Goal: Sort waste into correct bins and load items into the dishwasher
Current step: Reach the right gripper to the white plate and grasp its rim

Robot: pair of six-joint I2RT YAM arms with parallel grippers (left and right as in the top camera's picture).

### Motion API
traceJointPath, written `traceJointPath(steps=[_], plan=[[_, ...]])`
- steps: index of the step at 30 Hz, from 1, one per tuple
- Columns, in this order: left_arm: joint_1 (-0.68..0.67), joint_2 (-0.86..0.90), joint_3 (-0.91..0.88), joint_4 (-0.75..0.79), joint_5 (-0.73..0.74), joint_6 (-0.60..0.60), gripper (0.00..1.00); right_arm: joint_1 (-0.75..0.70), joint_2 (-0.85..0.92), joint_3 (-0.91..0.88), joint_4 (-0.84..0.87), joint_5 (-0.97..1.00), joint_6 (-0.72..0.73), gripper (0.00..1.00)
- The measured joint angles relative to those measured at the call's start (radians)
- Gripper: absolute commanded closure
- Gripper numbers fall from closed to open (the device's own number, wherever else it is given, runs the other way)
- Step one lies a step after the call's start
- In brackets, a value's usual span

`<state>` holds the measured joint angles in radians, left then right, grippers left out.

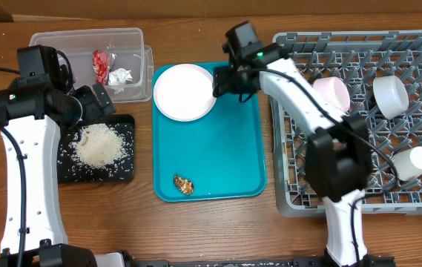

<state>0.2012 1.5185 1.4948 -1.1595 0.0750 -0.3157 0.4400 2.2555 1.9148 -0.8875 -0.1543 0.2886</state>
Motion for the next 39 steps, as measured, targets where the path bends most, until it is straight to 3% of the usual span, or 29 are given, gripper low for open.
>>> traceJointPath(steps=[7, 11, 16, 26, 39], plan=[[0.0, 0.0, 0.0, 0.0, 0.0, 0.0, 0.0, 0.01, 0.099, 0.0, 0.029, 0.005, 0.037, 0.34], [0.0, 0.0, 0.0, 0.001, 0.0, 0.0, 0.0, 0.035, 0.104, 0.002, 0.009, 0.045, 0.053, 0.49], [0.0, 0.0, 0.0, 0.002, 0.0, 0.0, 0.0, 0.06, 0.104, 0.013, -0.105, 0.171, 0.094, 0.78], [0.0, 0.0, 0.0, 0.003, 0.0, 0.0, 0.0, 0.031, 0.104, 0.025, -0.196, 0.206, 0.158, 0.96], [0.0, 0.0, 0.0, 0.003, 0.0, 0.0, 0.0, 0.018, 0.104, 0.048, -0.267, 0.153, 0.164, 0.96]])
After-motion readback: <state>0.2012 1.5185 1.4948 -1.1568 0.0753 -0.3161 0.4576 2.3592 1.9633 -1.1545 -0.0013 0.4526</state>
